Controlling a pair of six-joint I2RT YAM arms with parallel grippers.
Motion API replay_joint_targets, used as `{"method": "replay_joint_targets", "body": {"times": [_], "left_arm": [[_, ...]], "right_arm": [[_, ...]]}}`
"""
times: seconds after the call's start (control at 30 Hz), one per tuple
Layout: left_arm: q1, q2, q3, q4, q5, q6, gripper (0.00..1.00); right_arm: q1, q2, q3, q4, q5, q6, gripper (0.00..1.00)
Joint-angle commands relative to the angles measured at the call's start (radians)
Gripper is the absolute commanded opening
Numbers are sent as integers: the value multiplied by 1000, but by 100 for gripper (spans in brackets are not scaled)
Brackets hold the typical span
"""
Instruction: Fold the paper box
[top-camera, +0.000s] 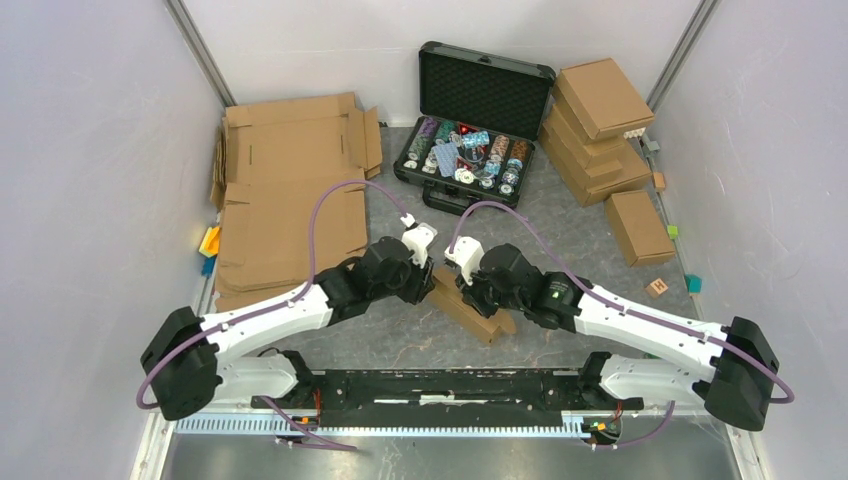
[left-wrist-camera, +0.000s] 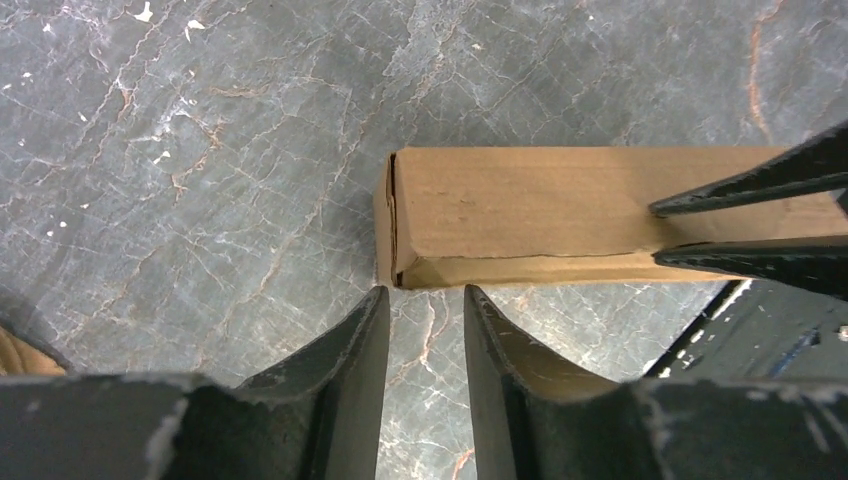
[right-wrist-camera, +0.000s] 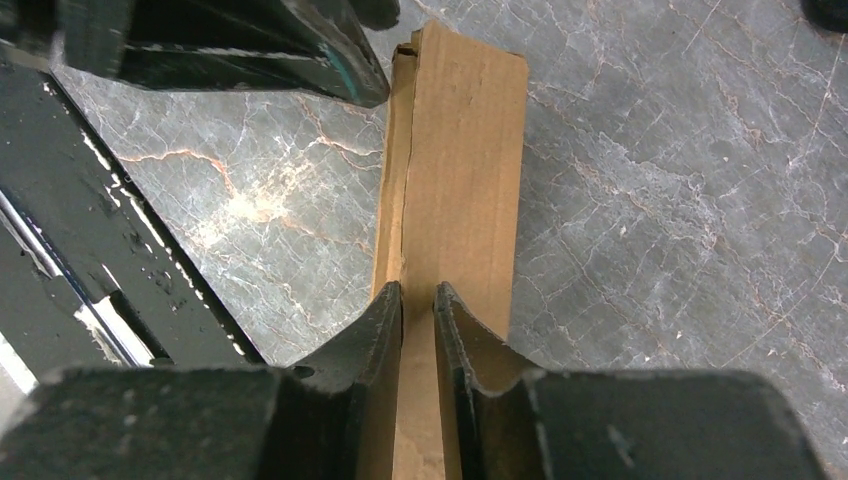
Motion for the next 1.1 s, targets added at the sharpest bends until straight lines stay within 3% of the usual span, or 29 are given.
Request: {"method": "replay_joint_targets", "body": {"times": [0.0, 0.1, 0.2, 0.37, 0.47, 0.57, 0.63, 0.97, 1.07], "left_arm": [[-1, -77, 19, -47, 30, -68, 43], [10, -105, 31, -69, 48, -93, 51], [39, -113, 45, -82, 49, -122, 53], [67, -94, 55, -59, 78, -128, 56], [69, -104, 37, -42, 58, -122, 58], [71, -137, -8, -11, 57, -120, 59], [74, -160, -42, 10, 57, -120, 59], [89, -159, -60, 66, 81, -126, 63], [99, -163, -131, 184, 128, -133, 63]], "right_arm": [[-1, 12, -29, 5, -18, -3, 24], [-1, 12, -38, 9, -18, -2, 25], [-1, 9, -42, 9, -18, 1, 27], [-1, -17, -18, -12, -18, 7, 37], [0, -35, 5, -40, 10, 6, 57], [0, -51, 12, -71, 33, 5, 88], [-1, -59, 5, -85, 37, 3, 98], [-2, -78, -36, -123, 63, 13, 98], [0, -86, -39, -124, 53, 18, 98]]}}
